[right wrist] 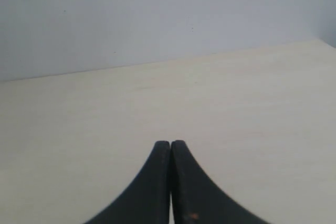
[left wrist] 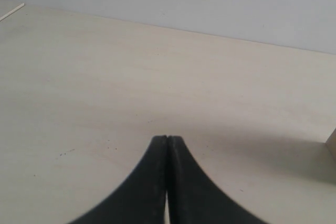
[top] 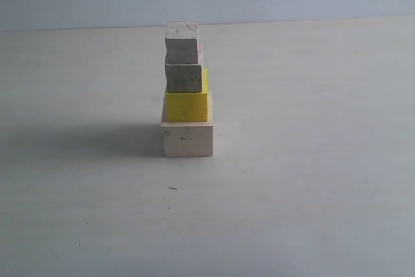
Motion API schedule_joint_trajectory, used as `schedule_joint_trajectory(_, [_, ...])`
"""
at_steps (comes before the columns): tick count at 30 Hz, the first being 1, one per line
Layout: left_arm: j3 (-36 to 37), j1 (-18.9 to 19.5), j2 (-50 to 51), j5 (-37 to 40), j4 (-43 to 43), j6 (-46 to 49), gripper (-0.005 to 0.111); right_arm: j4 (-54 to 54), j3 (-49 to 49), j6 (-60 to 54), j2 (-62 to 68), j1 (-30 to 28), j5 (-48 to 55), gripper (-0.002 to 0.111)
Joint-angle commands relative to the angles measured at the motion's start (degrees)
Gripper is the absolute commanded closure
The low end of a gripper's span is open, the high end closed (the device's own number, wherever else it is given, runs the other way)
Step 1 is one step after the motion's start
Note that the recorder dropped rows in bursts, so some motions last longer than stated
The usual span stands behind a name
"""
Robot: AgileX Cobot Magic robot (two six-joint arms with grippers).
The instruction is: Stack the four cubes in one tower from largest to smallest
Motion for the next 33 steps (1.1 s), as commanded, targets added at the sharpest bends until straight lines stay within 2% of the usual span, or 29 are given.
schedule_joint_trajectory(1, [0.2,-0.2,-0.3,-0.4,-0.5,-0.1,0.107,0.2,0.3,-0.4,-0.4,-0.3,2.2,0.108])
schedule_joint_trajectory(33, [0.2,-0.2,-0.3,-0.4,-0.5,-0.1,0.107,0.2,0.3,-0.2,-0.4,-0.3,3.0,0.108])
